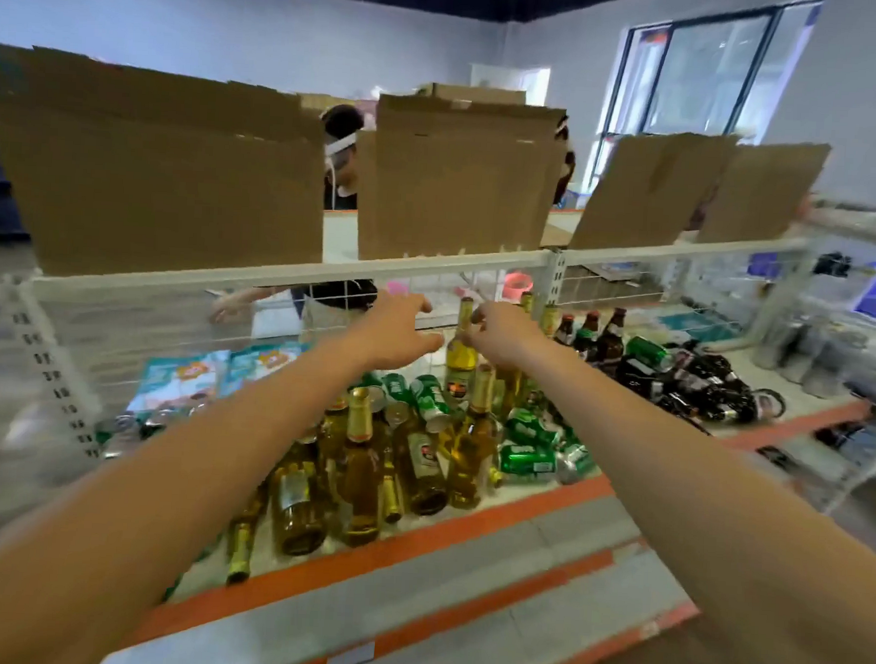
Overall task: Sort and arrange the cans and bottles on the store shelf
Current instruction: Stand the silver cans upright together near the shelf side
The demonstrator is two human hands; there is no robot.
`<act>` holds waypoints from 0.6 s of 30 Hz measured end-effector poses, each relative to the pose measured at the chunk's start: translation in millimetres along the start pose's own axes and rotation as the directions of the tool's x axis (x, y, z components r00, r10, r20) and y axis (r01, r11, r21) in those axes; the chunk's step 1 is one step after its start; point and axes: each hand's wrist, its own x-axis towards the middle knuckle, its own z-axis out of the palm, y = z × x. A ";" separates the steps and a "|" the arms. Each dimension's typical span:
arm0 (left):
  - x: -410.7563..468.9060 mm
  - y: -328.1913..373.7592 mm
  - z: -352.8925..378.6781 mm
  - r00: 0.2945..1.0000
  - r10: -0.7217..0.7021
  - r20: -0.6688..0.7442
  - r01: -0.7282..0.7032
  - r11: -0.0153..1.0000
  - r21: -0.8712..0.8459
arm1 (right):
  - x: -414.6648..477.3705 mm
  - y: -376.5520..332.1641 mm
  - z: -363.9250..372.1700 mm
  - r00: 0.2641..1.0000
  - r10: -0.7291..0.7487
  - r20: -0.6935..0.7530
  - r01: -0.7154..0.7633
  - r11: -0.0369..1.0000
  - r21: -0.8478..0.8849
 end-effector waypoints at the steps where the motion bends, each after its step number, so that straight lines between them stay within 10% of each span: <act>1: 9.7 19.4 12.8 0.999 0.015 0.028 -0.016 1.000 0.020 | -4.4 26.1 -8.9 1.000 0.021 -0.001 -0.021 1.000 -0.006; 18: 128.9 283.3 207.1 0.902 0.225 0.370 -0.310 0.931 0.191 | -76.5 358.1 -114.0 0.934 0.349 -0.076 -0.349 0.937 0.009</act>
